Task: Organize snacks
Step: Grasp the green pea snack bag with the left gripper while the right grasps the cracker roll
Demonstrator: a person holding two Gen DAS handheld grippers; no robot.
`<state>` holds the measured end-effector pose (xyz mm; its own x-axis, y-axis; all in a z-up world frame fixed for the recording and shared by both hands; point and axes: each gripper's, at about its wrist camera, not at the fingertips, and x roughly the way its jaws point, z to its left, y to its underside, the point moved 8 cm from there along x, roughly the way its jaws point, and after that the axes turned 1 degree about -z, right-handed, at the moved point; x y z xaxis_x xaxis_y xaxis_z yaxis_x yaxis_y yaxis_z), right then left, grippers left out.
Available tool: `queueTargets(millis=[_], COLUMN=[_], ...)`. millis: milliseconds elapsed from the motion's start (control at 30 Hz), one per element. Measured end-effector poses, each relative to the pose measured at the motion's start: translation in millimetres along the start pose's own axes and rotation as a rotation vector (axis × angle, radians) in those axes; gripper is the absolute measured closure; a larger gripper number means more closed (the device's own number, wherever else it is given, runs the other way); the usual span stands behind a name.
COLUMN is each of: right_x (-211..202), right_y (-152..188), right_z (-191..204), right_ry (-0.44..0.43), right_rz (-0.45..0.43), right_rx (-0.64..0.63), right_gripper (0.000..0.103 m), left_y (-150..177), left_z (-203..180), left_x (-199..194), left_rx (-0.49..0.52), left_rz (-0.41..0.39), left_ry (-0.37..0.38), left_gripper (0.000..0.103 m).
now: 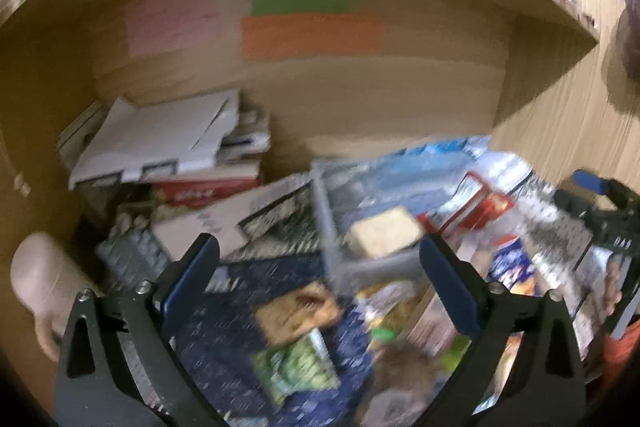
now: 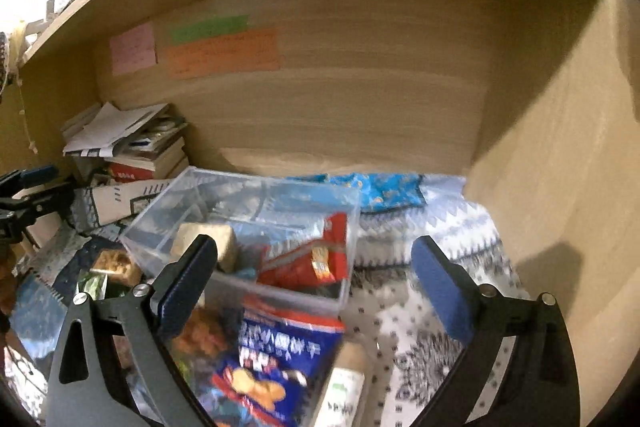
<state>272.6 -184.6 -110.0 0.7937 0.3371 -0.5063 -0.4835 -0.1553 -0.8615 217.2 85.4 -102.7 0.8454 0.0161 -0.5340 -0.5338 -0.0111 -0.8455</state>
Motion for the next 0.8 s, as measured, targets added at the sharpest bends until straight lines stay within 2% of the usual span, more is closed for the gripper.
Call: queueTargets(millis=[267,500,567,733,800], right_x=[9.6,18.7,21.2,23.4,25.6], right_y=[55.4,98.0,106.1,117.8,120.0], right_z=[-29.0,-44.3,-42.7,-36.1,-32.5], right_ry=[0.050,0.075,0.080,0.076,0.065], right_rz=[0.116,0.204,0.225,0.258,0.270], right_rx=[0.101,0.180,0.168,0.132,0.116], right_gripper=[0.006,0.006,0.007,0.024,0.042], left_y=[65.1,105.9,113.0,126.2,129.9], left_z=[23.2,26.7,25.4,20.6,18.7], left_x=[21.0,43.0,47.8,58.3,60.4], left_rx=[-0.032,-0.069,-0.062,-0.069,-0.087], left_rz=[0.109,0.180,0.187,0.224,0.229], left_ry=[-0.061,-0.070,-0.080,-0.054,-0.024], left_gripper=[0.001,0.001,0.008,0.027,0.037])
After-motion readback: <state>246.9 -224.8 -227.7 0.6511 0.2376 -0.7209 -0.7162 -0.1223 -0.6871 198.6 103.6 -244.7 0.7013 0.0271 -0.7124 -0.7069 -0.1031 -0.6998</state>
